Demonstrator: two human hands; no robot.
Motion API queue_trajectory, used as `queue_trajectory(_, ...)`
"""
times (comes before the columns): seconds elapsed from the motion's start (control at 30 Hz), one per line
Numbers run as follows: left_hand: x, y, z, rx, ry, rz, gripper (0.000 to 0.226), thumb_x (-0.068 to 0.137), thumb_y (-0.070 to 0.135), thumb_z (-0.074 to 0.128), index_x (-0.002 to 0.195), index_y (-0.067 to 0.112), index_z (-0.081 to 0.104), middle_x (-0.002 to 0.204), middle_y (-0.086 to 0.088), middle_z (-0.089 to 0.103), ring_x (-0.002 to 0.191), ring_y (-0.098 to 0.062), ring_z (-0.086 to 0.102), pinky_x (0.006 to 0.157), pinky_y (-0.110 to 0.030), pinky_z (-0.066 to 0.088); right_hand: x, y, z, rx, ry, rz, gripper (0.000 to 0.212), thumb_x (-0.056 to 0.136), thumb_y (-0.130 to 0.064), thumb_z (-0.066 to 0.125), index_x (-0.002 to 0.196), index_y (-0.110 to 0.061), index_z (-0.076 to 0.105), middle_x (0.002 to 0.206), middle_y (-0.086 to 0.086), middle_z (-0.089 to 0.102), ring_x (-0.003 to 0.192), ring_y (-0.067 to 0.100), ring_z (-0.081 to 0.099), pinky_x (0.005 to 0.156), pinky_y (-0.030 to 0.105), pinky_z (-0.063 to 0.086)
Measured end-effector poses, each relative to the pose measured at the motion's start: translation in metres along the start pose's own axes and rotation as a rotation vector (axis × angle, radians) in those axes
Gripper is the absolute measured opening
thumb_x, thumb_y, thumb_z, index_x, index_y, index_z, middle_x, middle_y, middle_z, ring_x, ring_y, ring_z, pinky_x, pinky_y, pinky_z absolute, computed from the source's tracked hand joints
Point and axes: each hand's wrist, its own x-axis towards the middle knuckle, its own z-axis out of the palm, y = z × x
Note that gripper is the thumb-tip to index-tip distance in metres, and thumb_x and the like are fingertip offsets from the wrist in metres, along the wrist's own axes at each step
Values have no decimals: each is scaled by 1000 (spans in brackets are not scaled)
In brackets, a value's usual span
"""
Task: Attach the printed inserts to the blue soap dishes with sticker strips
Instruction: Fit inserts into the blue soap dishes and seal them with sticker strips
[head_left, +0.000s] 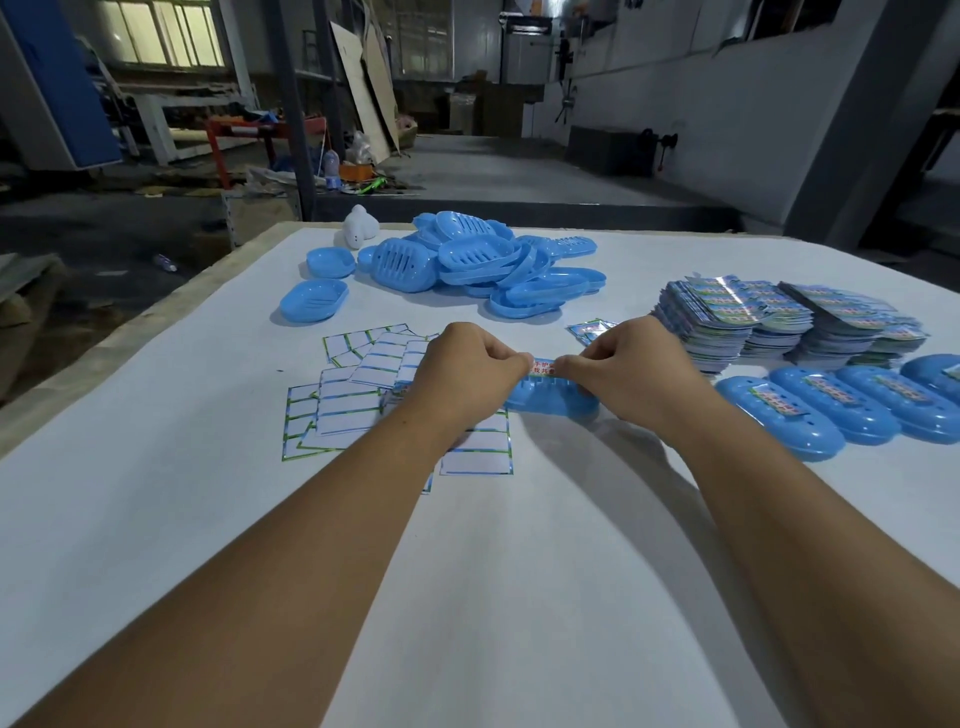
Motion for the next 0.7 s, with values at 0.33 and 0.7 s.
queue_trajectory(0.33,5,-4,6,132,62,52,22,82,40,73,68,23,70,64,14,66,69,-9,64,64,-25,50,-2,-1,2,-83,-7,-32,25,80,-38,79,67,-18,74,55,-6,61,52,11,51,48,26,34)
queue_trajectory(0.7,-1,2,13,395,175,108,32,79,49,67,55,29,59,72,12,67,77,-20,65,60,-26,45,-8,-10,8,-267,61,-43,31,77,-40,68,65,-11,70,64,7,68,67,27,65,57,32,51)
